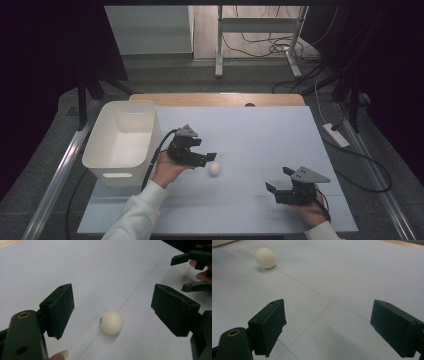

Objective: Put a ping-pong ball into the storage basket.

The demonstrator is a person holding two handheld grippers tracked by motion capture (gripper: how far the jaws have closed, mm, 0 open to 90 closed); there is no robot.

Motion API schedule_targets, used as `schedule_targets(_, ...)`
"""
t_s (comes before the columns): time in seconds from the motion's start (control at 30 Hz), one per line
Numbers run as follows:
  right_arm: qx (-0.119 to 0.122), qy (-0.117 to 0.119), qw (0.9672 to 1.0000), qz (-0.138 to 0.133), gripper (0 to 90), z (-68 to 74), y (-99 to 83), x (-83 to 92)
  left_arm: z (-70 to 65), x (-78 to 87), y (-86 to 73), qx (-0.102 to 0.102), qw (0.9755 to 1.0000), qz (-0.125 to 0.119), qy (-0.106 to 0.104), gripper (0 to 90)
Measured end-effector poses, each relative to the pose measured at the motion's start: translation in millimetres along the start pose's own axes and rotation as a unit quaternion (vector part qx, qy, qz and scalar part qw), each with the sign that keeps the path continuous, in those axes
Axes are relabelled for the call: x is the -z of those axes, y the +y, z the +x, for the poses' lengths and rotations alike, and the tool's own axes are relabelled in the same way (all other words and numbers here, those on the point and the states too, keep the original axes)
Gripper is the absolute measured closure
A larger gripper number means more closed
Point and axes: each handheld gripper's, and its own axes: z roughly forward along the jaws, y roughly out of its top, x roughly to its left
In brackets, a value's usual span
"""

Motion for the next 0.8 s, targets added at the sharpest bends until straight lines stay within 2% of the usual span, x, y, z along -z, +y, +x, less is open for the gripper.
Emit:
schedule_targets(0.47,0.002,-0.002,1.0000,0.002,12.8,-0.9,-0.5,0.5,-3.5,-17.1,-1.1,-0.008,0.9997,0.024,-0.003,19.2)
schedule_targets(0.8,0.003,0.001,1.0000,0.003,12.8,-0.8,-0.6,-0.4,-4.1,-32.4,-9.8,-0.005,0.9991,0.042,-0.005,20.1)
